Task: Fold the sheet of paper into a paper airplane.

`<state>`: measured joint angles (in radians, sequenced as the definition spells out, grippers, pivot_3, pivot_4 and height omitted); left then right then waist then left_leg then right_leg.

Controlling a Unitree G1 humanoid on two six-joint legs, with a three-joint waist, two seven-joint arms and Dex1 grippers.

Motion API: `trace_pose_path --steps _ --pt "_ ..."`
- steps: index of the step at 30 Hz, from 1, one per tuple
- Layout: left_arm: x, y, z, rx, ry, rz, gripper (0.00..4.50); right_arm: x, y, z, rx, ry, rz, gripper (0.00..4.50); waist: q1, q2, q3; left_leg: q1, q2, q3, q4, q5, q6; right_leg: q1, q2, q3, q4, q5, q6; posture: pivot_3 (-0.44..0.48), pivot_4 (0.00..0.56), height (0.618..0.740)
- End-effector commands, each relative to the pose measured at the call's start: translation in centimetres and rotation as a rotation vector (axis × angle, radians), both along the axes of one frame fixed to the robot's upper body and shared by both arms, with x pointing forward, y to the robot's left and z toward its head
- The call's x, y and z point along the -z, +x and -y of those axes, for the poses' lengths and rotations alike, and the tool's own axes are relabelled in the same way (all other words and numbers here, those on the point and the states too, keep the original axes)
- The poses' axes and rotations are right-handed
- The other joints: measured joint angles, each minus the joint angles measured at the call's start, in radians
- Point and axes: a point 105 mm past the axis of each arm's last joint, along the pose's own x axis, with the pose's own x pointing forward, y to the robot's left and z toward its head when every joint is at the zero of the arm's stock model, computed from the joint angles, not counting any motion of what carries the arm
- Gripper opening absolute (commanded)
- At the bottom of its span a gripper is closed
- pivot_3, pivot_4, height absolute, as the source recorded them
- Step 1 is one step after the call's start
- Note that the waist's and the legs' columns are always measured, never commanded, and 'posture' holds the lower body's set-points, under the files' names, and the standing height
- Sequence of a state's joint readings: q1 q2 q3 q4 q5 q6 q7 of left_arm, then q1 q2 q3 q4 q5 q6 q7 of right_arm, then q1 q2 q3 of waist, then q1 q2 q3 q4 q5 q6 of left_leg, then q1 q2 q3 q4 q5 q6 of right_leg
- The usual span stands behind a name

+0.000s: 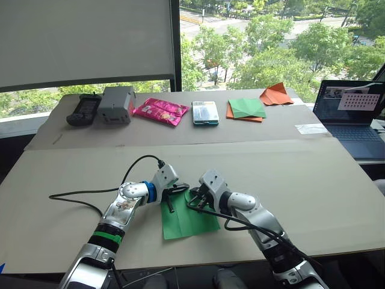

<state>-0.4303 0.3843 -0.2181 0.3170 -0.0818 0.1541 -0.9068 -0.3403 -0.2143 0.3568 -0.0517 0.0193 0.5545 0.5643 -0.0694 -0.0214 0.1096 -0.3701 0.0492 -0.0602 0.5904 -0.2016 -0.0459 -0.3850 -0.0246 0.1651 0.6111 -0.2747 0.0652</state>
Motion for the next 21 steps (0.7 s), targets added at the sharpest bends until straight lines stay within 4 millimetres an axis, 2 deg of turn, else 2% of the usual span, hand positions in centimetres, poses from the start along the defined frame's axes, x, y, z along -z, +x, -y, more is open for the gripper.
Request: trace_pose_path --steps 1,8,21 --pt "2.0 -0.6 -0.4 -0.006 0.052 -0.061 0.0 1.2 -0.5 0.2 0.006 -0.034 -0.058 0.05 0.0 0.0 0.0 0.0 0.0 0.0 0.0 0.0 0.0 0.0 0.0 0.0 0.0 0.0 0.0 0.0 0.15 0.74" --pt "2.0 -0.7 -0.4 -0.006 0.054 -0.064 0.0 3.1 -1.3 1.1 0.018 -0.089 -0.132 0.05 0.001 0.0 -0.002 0.0 0.0 0.0 0.0 0.0 0.0 0.0 0.0 0.0 0.0 -0.001 0.0 0.0 0.15 0.74" --pt "2.3 -0.9 -0.4 -0.005 0.057 -0.069 0.0 3.9 -2.6 3.1 0.063 -0.114 -0.168 0.05 0.002 0.0 -0.004 0.0 0.0 0.0 0.0 0.0 0.0 0.0 0.0 0.0 0.0 -0.002 -0.001 0.0 0.15 0.74"
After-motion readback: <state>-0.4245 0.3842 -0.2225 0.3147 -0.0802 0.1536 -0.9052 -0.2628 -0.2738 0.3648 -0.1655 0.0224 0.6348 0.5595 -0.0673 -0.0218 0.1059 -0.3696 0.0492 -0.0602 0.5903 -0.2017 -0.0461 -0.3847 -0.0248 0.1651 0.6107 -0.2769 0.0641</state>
